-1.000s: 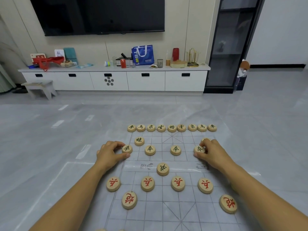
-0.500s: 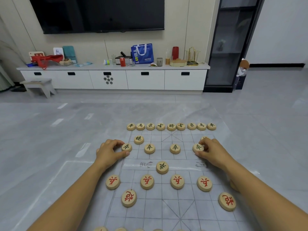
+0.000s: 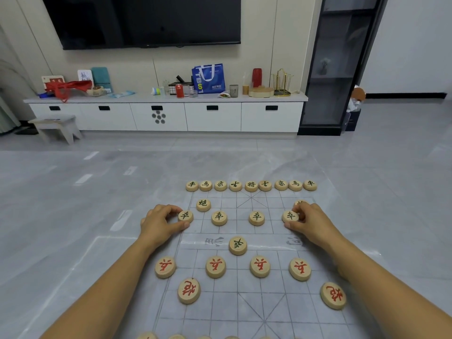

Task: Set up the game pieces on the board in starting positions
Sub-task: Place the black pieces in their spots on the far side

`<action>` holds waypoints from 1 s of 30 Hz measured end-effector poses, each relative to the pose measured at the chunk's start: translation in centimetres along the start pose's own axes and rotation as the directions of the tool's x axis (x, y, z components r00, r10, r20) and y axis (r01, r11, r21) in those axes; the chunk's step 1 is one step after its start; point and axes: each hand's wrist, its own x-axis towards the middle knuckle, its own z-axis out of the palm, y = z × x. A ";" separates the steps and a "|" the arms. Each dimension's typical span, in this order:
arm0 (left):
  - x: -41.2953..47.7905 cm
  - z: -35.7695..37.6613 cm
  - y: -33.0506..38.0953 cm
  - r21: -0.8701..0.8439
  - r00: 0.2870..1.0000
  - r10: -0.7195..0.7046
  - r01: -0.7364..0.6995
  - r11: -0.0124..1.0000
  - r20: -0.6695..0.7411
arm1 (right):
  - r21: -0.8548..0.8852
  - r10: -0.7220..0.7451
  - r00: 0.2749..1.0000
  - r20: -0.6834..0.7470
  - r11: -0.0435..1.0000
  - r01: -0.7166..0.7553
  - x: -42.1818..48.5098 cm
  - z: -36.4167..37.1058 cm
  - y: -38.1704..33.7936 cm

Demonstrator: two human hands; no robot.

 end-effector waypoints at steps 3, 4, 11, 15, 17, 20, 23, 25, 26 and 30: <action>0.0 0.0 0.0 -0.009 1.000 0.000 0.001 1.000 0.004 | -0.001 0.018 1.000 0.022 1.000 -0.018 0.1 -0.2 0.0; -0.1 0.0 0.0 -0.011 1.000 -0.001 0.001 1.000 0.003 | 0.004 0.035 0.999 0.040 0.999 -0.035 0.0 -0.3 -0.1; -0.2 -0.1 0.2 0.001 1.000 -0.007 0.007 1.000 -0.002 | -0.179 -0.168 0.978 0.121 0.966 0.188 -3.1 0.5 -6.2; -0.2 -0.1 0.1 -0.012 1.000 -0.005 0.005 1.000 0.005 | -0.197 -0.233 0.863 0.448 0.916 0.349 -4.6 3.3 -10.1; -0.2 -0.2 0.1 -0.022 1.000 -0.002 0.002 1.000 0.007 | -0.264 -0.222 0.863 0.453 0.891 0.368 -4.5 4.2 -10.4; -0.2 -0.2 0.1 -0.028 1.000 -0.002 0.002 1.000 0.010 | -0.274 -0.184 0.895 0.407 0.910 0.311 -4.0 3.5 -9.1; -0.2 -0.2 0.1 -0.016 1.000 -0.001 0.001 1.000 0.006 | -0.243 -0.090 0.965 0.248 0.958 0.151 -3.0 -0.1 -6.4; -0.1 -0.1 0.1 -0.012 1.000 -0.003 0.003 1.000 0.006 | -0.331 0.033 0.996 0.086 0.944 -0.002 -2.0 -3.1 -3.6; -0.1 -0.1 0.1 -0.011 1.000 -0.005 0.005 1.000 0.006 | -0.380 0.100 0.995 0.021 0.921 -0.085 -1.5 -4.4 -2.1; 0.0 0.0 0.0 -0.005 1.000 -0.002 0.002 1.000 0.005 | -0.440 0.288 0.955 -0.073 0.850 -0.290 -0.8 -5.5 2.7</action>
